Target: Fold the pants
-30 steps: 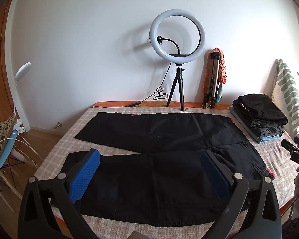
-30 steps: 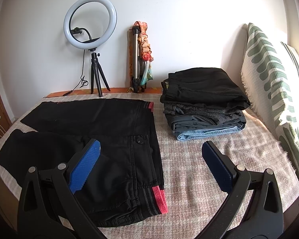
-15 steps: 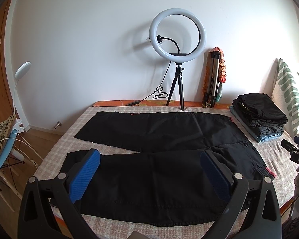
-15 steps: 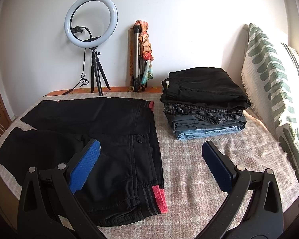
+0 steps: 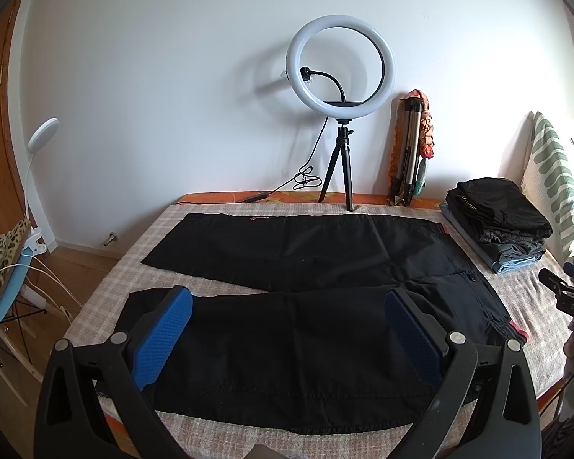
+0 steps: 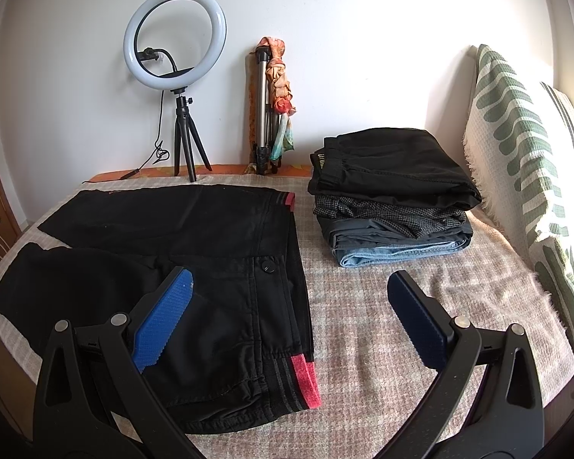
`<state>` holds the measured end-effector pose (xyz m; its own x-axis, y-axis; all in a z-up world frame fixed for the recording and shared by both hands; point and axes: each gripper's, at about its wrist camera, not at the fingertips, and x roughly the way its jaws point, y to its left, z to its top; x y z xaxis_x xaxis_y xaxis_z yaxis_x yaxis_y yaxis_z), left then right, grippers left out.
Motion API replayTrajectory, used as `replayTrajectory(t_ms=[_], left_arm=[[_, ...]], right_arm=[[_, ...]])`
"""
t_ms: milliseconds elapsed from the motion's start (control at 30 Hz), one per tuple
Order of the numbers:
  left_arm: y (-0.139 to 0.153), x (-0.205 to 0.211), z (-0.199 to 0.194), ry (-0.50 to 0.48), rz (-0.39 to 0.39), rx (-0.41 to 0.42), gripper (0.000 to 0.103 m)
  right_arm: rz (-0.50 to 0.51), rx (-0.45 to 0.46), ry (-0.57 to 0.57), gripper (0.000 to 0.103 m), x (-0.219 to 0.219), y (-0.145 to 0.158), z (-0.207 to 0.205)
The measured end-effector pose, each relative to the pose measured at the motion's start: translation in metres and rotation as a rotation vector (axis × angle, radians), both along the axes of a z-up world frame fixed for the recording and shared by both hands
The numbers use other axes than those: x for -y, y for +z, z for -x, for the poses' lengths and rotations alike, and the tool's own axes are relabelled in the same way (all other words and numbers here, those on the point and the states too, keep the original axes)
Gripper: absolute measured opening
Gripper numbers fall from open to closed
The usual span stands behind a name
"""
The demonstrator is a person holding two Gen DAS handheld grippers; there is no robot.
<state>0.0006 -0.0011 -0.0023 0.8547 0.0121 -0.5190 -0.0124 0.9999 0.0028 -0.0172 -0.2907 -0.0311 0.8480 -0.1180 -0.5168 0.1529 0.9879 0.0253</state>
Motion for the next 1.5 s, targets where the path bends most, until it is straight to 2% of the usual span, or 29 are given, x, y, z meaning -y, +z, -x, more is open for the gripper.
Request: replayTrajectory(t_ms=[967, 1067, 1233, 1400, 1500], left_arm=[[-0.005, -0.002, -0.003, 0.006, -0.012, -0.023, 0.102], [-0.008, -0.006, -0.006, -0.010, 0.008, -0.049, 0.102], [-0.026, -0.018, -0.008, -0.029, 0.010, -0.082, 0.102], [-0.052, -0.033, -0.016, -0.025, -0.001, -0.199, 0.102], [-0.065, -0.043, -0.017, -0.028, 0.018, -0.250, 0.102]], right_arm=[[0.017, -0.014, 0.022, 0.103, -0.003, -0.003, 0.001], [0.035, -0.023, 0.066, 0.103, -0.009, -0.006, 0.001], [0.087, -0.072, 0.204, 0.103, -0.028, -0.020, -0.001], [0.149, -0.144, 0.367, 0.096, -0.051, -0.037, 0.001], [0.171, -0.194, 0.474, 0.095, -0.064, -0.047, 0.005]])
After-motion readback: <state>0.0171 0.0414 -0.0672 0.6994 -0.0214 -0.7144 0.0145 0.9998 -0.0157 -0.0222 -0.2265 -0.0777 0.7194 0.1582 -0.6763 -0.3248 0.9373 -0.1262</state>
